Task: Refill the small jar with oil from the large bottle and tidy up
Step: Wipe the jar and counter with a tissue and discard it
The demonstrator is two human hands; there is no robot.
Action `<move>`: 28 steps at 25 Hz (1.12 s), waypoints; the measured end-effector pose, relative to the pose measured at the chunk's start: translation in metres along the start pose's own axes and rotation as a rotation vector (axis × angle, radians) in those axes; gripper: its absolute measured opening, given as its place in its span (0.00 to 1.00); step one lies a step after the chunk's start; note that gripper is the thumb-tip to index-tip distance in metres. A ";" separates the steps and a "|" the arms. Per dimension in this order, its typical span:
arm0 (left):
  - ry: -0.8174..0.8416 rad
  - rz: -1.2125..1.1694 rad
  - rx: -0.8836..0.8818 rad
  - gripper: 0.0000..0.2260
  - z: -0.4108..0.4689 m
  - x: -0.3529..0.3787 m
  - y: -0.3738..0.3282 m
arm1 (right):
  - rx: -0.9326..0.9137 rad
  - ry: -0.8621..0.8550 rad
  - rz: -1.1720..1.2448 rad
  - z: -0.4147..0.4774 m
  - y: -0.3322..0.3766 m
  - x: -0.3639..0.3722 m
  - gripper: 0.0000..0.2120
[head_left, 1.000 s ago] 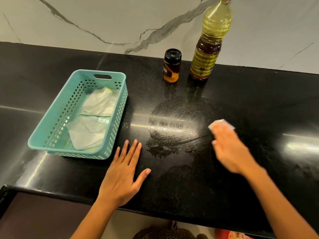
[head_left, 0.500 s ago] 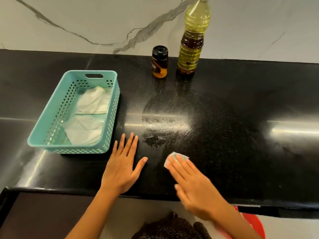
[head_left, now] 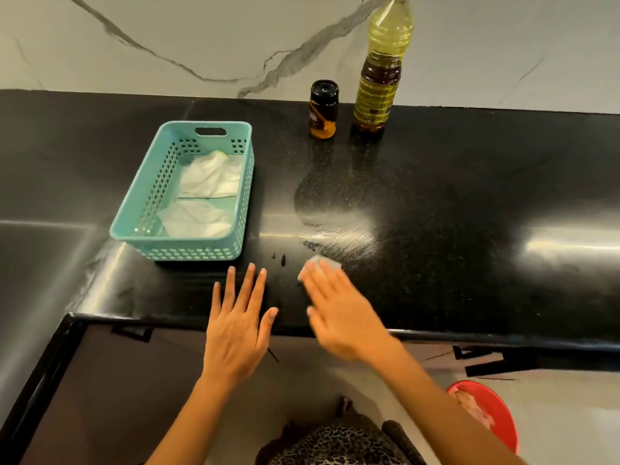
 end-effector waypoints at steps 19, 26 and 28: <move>-0.040 0.080 -0.011 0.27 -0.015 0.000 0.011 | -0.161 0.004 -0.036 -0.054 0.038 0.004 0.29; -0.035 0.101 0.000 0.27 -0.015 0.000 0.011 | 0.153 0.110 0.013 0.016 -0.025 -0.003 0.36; -0.024 0.112 0.035 0.27 -0.015 0.000 0.012 | 0.103 0.132 0.035 0.038 0.004 -0.003 0.35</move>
Point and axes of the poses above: each hand's wrist, its own z-axis towards the middle knuckle, its own x-axis out of the palm, y = z × x, the point moved 4 cm from there along z, towards the middle knuckle
